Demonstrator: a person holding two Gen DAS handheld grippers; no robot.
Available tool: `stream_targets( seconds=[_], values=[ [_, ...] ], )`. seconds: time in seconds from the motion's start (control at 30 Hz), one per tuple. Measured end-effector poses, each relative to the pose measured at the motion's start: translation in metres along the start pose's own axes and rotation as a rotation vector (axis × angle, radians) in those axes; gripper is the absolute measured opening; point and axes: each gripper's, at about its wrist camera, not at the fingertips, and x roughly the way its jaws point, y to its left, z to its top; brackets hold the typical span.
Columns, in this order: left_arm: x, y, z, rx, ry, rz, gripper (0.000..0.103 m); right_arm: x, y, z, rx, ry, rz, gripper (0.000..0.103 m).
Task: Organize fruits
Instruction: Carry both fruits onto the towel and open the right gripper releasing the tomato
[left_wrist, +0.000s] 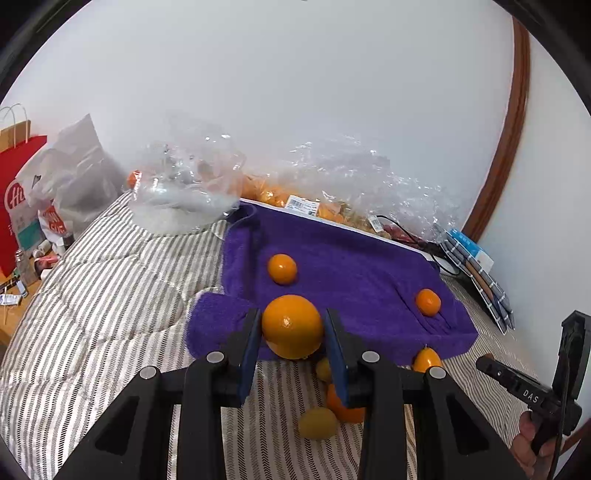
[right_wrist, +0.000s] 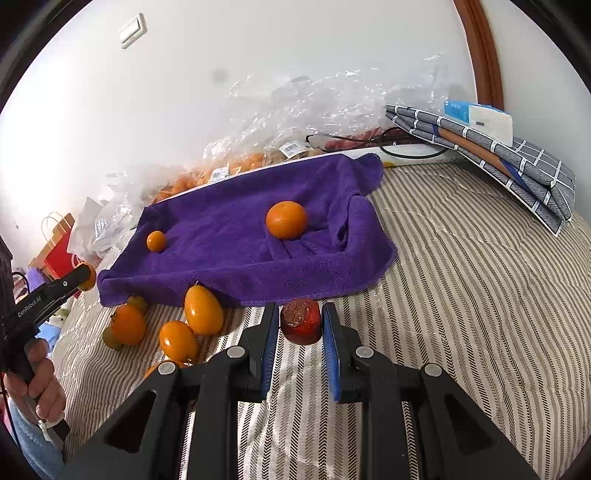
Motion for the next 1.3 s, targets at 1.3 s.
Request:
stream_targets(
  seconds=[1.3],
  values=[
    [0.093,-0.012,0.047,0.060,0.128,0.071,0.032,0.078,0.041,0.070,-0.176,0.010,-0.066,0.023]
  ],
)
